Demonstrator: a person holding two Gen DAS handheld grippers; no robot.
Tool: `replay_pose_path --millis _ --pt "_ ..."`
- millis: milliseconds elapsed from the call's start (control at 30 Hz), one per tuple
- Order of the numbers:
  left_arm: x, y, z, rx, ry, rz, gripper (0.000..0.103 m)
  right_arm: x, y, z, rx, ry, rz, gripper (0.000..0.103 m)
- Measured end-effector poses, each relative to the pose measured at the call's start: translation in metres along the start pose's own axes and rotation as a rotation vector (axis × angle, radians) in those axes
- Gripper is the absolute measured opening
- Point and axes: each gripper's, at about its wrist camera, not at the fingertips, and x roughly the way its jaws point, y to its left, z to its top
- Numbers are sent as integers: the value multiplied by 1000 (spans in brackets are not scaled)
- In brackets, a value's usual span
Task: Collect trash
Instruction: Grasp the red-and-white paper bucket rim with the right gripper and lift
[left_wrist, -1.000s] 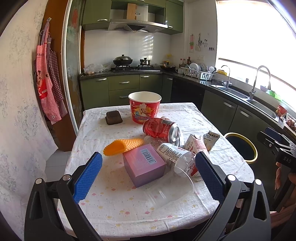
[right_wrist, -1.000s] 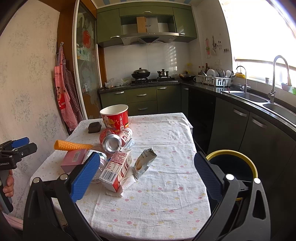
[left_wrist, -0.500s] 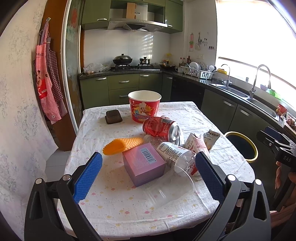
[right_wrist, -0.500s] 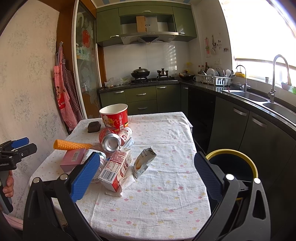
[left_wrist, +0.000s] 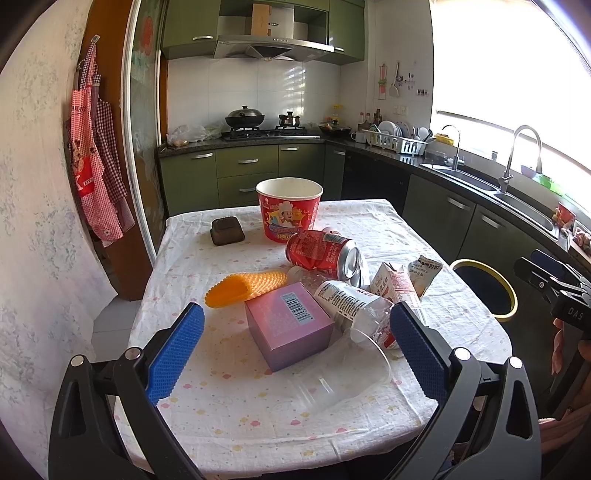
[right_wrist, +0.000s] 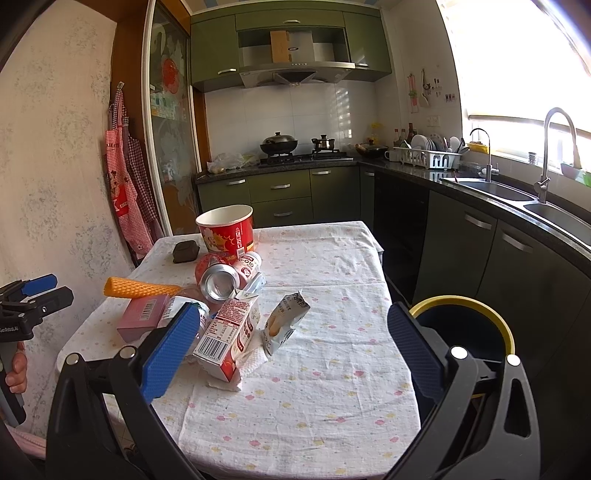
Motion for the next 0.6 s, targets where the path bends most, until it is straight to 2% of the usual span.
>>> replay_pose_path --millis 267,433,600 --pt "25 9 8 6 36 1 99 19 3 4 -48 28 -6 97" --pt "53 26 30 -6 35 13 99 52 10 35 -94 96 97 97" --pt "82 45 59 -23 22 25 99 99 26 85 -158 165 164 97"
